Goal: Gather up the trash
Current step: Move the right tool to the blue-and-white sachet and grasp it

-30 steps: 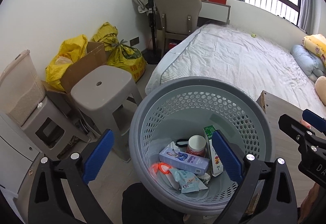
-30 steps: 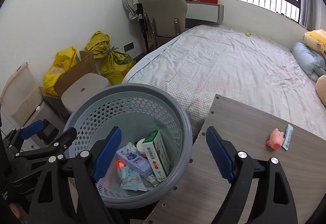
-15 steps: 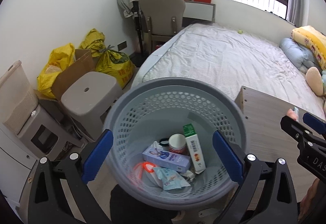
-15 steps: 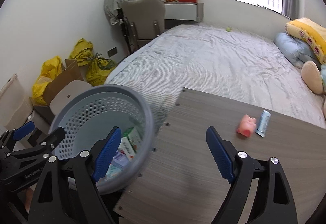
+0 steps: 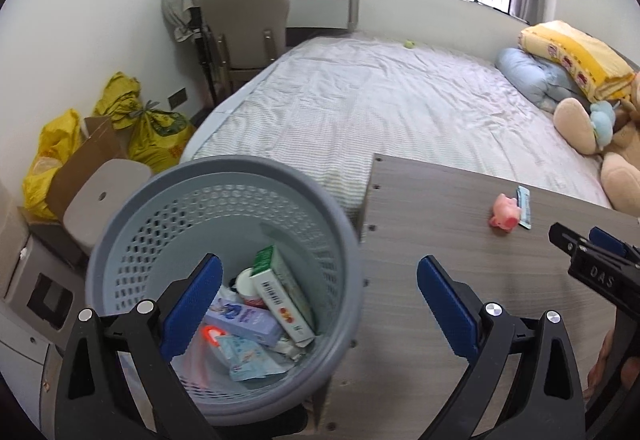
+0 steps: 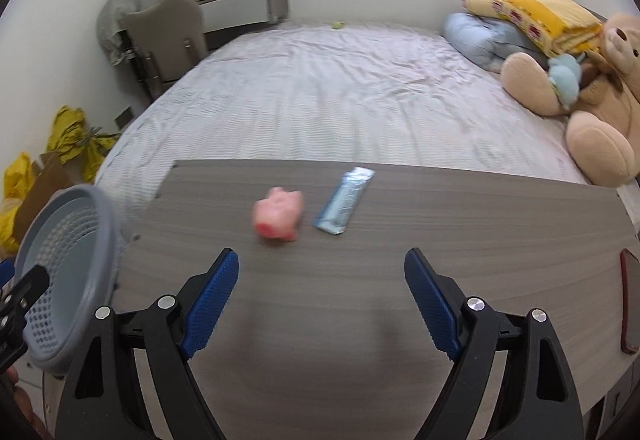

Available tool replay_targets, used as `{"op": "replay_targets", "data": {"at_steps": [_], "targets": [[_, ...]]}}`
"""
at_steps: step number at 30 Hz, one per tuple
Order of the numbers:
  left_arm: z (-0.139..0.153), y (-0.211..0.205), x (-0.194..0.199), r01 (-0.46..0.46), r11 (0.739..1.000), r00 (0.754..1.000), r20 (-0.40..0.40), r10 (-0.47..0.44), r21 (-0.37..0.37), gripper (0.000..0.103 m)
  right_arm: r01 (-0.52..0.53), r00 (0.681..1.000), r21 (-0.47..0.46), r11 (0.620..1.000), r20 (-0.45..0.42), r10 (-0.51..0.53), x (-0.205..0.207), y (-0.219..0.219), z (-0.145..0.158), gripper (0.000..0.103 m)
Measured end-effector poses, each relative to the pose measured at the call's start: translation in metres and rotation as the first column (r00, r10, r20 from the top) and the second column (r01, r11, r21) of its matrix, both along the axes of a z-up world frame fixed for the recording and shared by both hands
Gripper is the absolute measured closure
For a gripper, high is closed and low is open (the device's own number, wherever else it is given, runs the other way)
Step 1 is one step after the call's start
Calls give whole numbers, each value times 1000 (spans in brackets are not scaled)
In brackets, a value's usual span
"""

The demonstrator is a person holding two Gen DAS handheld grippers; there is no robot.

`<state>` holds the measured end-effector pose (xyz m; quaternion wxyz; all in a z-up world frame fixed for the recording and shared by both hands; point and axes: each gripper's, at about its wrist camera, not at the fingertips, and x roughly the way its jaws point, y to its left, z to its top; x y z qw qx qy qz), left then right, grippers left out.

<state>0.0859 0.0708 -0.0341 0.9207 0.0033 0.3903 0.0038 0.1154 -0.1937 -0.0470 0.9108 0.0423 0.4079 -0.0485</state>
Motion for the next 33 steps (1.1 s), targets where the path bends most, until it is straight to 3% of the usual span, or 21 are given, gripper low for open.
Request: {"op": "replay_targets", "data": {"at_steps": [16, 27, 30, 33], "targets": [[-24, -40, 30, 46, 999, 997, -63, -46, -2, 7, 56, 990, -9, 998, -130, -57, 75, -34, -43, 22], [-30, -38, 36, 41, 999, 996, -81, -41, -2, 7, 51, 988, -26, 998, -145, -54, 91, -28, -52, 22], [-31, -38, 36, 42, 999, 996, -82, -42, -2, 7, 49, 990, -10, 999, -135, -50, 89, -29, -51, 32], [-31, -40, 37, 44, 999, 995, -87, -44, -2, 7, 41, 991, -15, 999, -124, -42, 87, -28, -49, 52]]}}
